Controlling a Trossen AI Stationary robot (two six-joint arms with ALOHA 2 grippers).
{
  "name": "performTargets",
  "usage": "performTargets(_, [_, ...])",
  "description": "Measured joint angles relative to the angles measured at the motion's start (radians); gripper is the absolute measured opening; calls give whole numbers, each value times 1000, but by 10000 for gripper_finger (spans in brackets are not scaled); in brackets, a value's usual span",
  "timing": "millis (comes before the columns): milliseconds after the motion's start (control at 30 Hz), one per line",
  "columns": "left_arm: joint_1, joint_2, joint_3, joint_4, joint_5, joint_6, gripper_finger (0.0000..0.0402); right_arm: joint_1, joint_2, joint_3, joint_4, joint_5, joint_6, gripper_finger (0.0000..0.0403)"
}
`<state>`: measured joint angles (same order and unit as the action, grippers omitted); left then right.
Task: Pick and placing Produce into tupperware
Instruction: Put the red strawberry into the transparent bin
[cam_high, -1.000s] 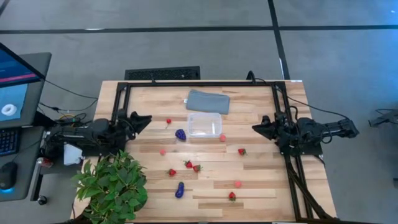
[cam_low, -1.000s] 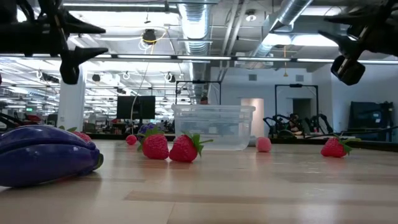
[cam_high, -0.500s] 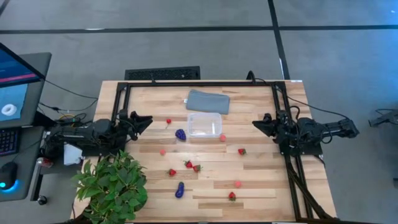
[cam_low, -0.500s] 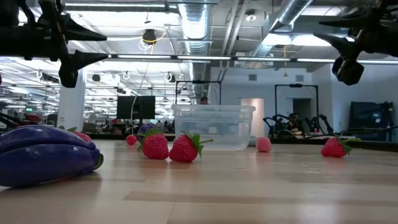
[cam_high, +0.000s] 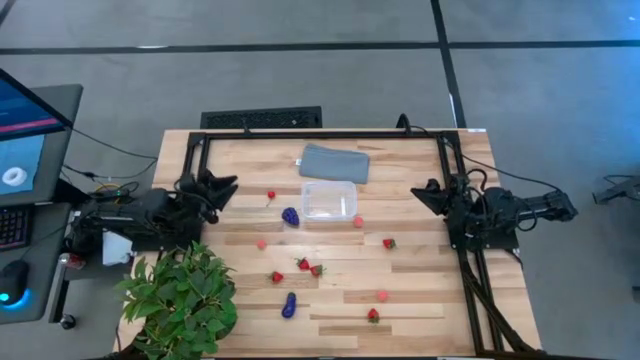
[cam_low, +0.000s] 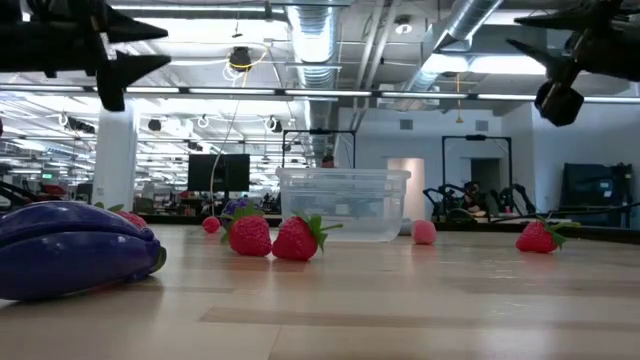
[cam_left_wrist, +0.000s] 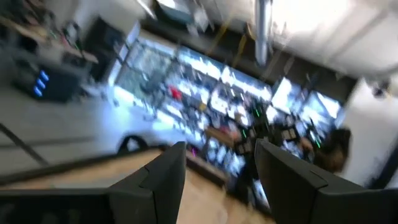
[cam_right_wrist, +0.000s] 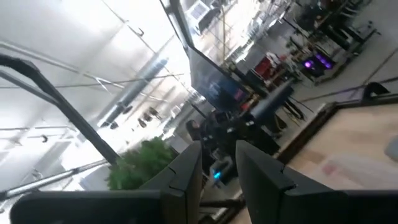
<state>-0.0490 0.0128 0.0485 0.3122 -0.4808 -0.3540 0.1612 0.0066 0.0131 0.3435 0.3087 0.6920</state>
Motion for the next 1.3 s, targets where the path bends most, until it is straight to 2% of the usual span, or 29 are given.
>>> performTargets(100, [0, 0, 1, 38, -52, 23, 183, 6, 23, 48, 9, -42, -65, 123])
performTargets(200, [0, 0, 1, 34, -42, 35, 183, 27, 100, 116, 2, -60, -181, 123])
performTargets(367, [0, 0, 1, -25, 31, -1, 183, 77, 320, 270, 0, -80, -507, 123])
performTargets(467, [0, 0, 2, -42, 59, -44, 183, 94, 462, 375, -69, -99, -582, 123])
performTargets(700, [0, 0, 2, -55, 69, -60, 183, 94, 732, 673, -547, -99, -506, 123])
performTargets(833, [0, 0, 3, -55, 70, -60, 183, 94, 863, 817, -651, -100, -563, 117])
performTargets(967, [0, 0, 4, -56, 72, -60, 183, 85, 951, 907, -754, -102, -515, 100])
performTargets(1167, [0, 0, 4, -74, 80, -61, 183, 55, 998, 933, -1220, -102, -342, 80])
performTargets(1300, [0, 0, 4, -117, 83, -81, 183, 60, 953, 857, -1255, -101, -222, 82])
